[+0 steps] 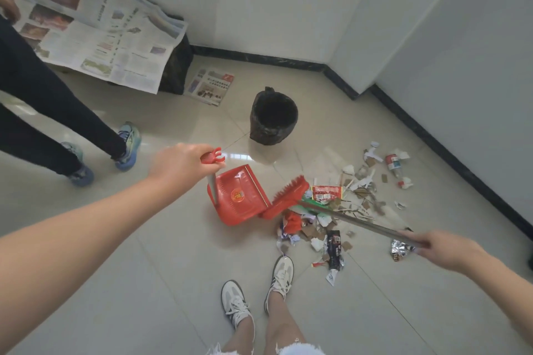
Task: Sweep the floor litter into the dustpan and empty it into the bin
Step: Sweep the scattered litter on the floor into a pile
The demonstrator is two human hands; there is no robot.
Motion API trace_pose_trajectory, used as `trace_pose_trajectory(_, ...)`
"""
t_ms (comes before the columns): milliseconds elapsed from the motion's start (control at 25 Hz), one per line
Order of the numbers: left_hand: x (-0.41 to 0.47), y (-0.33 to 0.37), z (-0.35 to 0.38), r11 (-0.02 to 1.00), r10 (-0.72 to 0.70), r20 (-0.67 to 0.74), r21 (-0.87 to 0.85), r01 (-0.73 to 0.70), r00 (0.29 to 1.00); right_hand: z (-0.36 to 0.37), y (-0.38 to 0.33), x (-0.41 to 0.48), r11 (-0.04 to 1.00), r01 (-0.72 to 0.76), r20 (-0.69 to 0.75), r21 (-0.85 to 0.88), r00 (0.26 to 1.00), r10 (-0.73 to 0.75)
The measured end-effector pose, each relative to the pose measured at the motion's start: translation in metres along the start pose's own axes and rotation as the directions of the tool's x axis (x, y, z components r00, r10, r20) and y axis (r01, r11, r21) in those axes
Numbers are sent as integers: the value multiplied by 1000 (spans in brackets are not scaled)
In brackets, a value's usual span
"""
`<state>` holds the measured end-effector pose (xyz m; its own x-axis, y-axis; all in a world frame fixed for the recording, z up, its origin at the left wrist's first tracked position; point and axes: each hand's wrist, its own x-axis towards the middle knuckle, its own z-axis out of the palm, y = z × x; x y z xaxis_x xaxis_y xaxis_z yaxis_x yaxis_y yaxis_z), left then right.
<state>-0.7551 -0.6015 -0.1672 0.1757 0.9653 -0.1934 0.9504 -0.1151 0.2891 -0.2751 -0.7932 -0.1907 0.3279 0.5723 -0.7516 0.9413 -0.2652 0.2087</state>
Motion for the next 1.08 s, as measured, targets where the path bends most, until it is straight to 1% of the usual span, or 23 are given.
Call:
trace_pose_trajectory(120,8,23,-7,998,-9,-13,-58,8,1000,15,34,-33,983,-62,-10,171,998,64)
trace_pose_trajectory(200,17,49,-6,997,40,-21,-60,-41,999,26,43,-37,964,-92,1,251,995,95)
trace_pose_trajectory(320,31,86,-4,990,140,16,-21,-140,990,37,59,-20,880,-220,32,421,973,228)
trace_pose_trajectory(360,38,96,-4,986,168,41,-9,-167,985,41,64,-13,831,-247,48,498,965,258)
trace_pose_trajectory(400,47,107,-5,982,190,61,2,-190,980,44,70,-7,761,-259,60,595,958,279)
trace_pose_trajectory(440,58,119,-5,978,208,71,0,-209,975,45,77,-1,660,-273,87,700,950,301)
trace_pose_trajectory(520,81,145,-1,975,220,61,-29,-218,974,42,99,17,394,-328,181,859,913,366)
trace_pose_trajectory(560,90,161,4,977,214,59,-36,-212,975,37,112,30,257,-355,241,899,890,387)
trace_pose_trajectory(600,98,177,11,978,210,67,-35,-208,975,29,124,45,142,-365,285,920,872,397)
trace_pose_trajectory(640,106,197,23,977,214,82,-25,-213,973,21,139,64,48,-363,313,931,858,406)
trace_pose_trajectory(680,112,216,33,976,219,99,-16,-218,971,12,151,84,-32,-346,328,938,854,405)
trace_pose_trajectory(760,124,254,52,970,244,118,-8,-244,963,-5,170,128,-151,-299,335,942,856,395)
trace_pose_trajectory(840,142,292,71,960,278,126,6,-281,952,-25,194,176,-227,-269,339,936,864,373)
trace_pose_trajectory(920,157,327,84,947,317,141,6,-321,938,-45,215,223,-279,-248,336,928,879,337)
trace_pose_trajectory(1000,175,353,102,939,341,157,-8,-344,927,-64,239,270,-290,-267,359,919,872,333)
trace_pose_trajectory(1080,197,376,122,927,371,153,-4,-375,916,-83,262,308,-268,-318,392,910,869,303)
